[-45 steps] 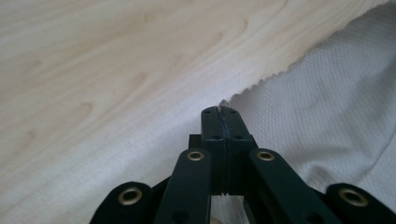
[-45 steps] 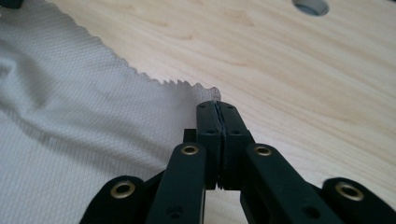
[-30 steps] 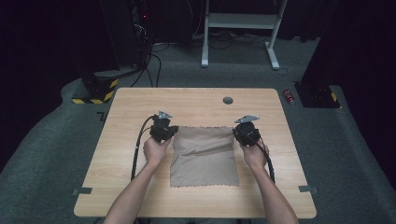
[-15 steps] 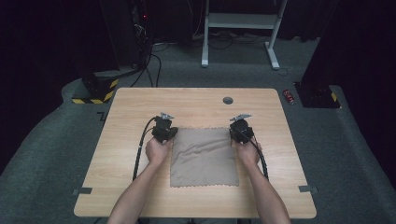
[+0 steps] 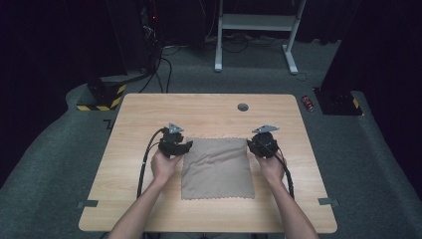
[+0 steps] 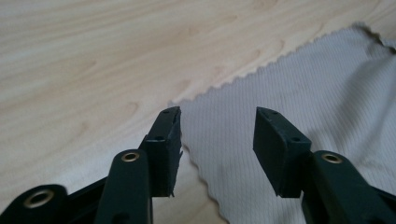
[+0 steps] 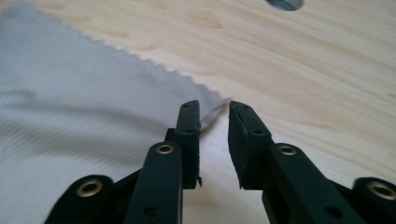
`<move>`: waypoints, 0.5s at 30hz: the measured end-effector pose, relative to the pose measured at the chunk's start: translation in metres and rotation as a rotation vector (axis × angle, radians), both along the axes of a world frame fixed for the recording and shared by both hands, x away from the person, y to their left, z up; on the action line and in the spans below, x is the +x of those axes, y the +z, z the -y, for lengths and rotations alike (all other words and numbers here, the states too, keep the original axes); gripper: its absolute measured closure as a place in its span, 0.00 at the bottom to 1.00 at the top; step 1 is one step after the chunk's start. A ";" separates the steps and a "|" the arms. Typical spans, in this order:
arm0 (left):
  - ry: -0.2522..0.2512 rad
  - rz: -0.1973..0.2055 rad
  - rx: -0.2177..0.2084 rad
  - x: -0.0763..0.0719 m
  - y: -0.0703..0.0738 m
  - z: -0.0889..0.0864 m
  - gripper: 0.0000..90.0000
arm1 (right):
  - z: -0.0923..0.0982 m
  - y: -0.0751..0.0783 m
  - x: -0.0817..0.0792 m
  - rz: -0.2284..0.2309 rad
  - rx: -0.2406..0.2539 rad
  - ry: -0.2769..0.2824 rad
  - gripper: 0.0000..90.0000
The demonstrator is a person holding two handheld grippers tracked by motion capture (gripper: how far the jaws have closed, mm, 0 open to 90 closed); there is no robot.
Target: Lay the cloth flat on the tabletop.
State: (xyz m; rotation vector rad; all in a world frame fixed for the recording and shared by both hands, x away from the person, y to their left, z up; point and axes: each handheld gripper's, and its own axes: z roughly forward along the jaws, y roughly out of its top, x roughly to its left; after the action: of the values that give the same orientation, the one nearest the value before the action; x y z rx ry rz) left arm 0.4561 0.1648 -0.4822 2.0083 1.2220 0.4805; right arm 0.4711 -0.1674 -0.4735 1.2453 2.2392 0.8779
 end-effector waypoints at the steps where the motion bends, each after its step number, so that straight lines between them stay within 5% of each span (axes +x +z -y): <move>1: -0.004 -0.005 0.001 -0.003 -0.003 0.000 0.57 | -0.001 -0.002 -0.005 -0.001 -0.007 0.017 0.87; 8: -0.031 -0.028 -0.028 -0.029 -0.024 -0.001 0.55 | -0.018 -0.020 -0.017 -0.033 -0.031 0.086 0.93; 15: -0.045 -0.033 0.018 -0.045 -0.036 -0.001 0.55 | -0.021 -0.036 -0.007 -0.053 -0.074 0.049 0.93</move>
State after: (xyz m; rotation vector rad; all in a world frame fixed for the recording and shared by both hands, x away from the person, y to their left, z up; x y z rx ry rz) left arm 0.4111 0.1663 -0.5186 2.0619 1.1930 0.4391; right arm 0.4645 -0.1461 -0.5095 1.1984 2.3307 0.7805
